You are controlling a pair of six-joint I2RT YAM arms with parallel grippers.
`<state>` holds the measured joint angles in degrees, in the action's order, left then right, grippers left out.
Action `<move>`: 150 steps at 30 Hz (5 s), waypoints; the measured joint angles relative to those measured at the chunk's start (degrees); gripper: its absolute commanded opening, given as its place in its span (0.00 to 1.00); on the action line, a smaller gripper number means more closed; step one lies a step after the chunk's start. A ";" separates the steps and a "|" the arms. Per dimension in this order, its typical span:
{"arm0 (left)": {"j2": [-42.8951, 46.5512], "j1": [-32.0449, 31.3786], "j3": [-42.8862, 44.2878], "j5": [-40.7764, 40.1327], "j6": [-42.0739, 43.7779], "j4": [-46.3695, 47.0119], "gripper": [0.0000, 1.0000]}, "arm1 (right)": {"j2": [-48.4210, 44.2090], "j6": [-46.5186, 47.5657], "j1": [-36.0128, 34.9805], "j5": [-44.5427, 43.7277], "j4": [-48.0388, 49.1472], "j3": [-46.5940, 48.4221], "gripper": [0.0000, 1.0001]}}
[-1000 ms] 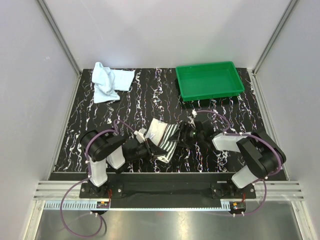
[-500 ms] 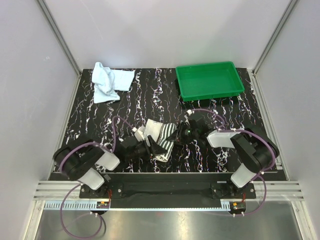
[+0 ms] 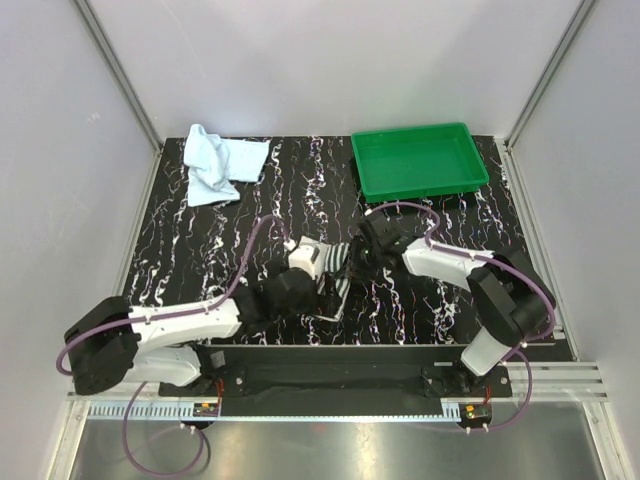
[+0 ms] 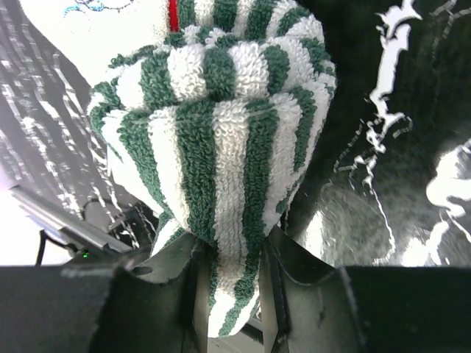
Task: Roll the towels
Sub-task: Roll the towel, then place the rolled towel into the container
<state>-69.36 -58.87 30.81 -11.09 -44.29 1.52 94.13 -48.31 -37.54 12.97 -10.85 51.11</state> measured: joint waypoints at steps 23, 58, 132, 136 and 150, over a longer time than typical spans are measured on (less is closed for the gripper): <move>-26.36 -18.88 21.09 -31.19 8.48 -19.80 0.40 | 1.27 0.50 -3.21 -6.01 -15.61 7.69 0.23; -10.86 0.20 1.49 0.46 7.67 7.52 0.28 | -33.11 6.62 14.21 -3.17 -19.21 -2.12 0.81; -39.30 40.13 -11.04 60.39 -28.04 61.31 0.68 | 18.40 -4.22 1.33 11.47 63.65 -10.19 0.14; -34.91 40.30 -11.10 59.49 -26.82 56.65 0.80 | 16.76 -2.36 1.18 11.54 56.11 -6.97 0.13; 9.51 40.35 2.05 49.11 -3.37 2.54 0.99 | 8.00 13.25 17.07 14.29 14.19 28.06 0.12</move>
<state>-59.86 -18.52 32.86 38.02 -47.66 4.05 102.13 -35.07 -20.47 27.27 3.33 79.18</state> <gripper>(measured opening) 0.984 0.267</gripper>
